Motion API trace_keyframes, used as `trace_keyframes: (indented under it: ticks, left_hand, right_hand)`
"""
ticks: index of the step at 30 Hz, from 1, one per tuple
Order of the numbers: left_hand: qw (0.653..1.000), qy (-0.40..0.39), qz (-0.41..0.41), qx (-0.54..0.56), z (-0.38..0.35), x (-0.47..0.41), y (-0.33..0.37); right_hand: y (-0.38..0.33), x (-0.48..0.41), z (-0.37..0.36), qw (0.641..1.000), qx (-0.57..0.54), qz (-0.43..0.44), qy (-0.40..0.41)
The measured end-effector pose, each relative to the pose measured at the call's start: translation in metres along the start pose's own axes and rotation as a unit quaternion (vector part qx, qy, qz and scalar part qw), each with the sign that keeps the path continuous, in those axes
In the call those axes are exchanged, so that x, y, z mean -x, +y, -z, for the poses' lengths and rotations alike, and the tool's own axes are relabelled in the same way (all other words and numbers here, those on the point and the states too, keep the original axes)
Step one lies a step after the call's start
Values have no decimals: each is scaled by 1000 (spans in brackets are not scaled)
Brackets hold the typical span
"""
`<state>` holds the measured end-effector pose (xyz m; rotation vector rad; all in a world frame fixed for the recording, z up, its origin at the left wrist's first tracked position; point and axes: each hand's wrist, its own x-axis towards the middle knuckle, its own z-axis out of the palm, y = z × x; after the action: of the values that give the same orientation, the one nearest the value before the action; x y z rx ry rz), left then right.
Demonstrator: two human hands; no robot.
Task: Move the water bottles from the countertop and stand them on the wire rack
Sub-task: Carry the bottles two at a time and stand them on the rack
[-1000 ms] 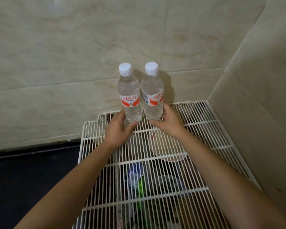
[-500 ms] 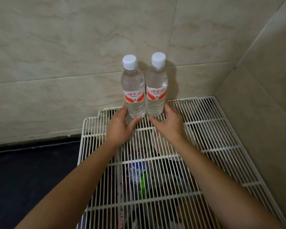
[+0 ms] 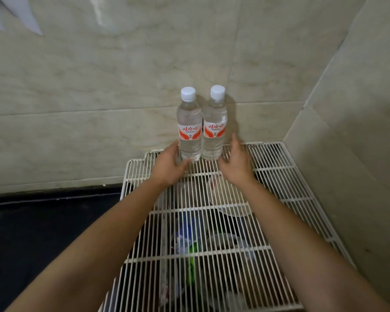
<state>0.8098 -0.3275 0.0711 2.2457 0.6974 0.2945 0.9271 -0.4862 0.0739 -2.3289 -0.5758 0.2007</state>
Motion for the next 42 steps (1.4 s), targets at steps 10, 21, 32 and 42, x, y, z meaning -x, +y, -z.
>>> trace_keyframes:
  ticks: [10, 21, 32, 42]
  left_hand:
    - [905, 319, -28, -278, 96, 132, -30]
    - [803, 350, 174, -450, 176, 363, -96]
    - [776, 405, 285, -390, 275, 547, -201]
    - [810, 371, 308, -334, 380, 625, -325]
  right_hand:
    - [-49, 40, -7, 919, 46, 348, 180]
    - [-164, 198, -143, 854, 6, 509, -109]
    - [-289, 366, -247, 791, 16, 597, -136]
    - [-383, 466, -366, 806, 55, 556, -193]
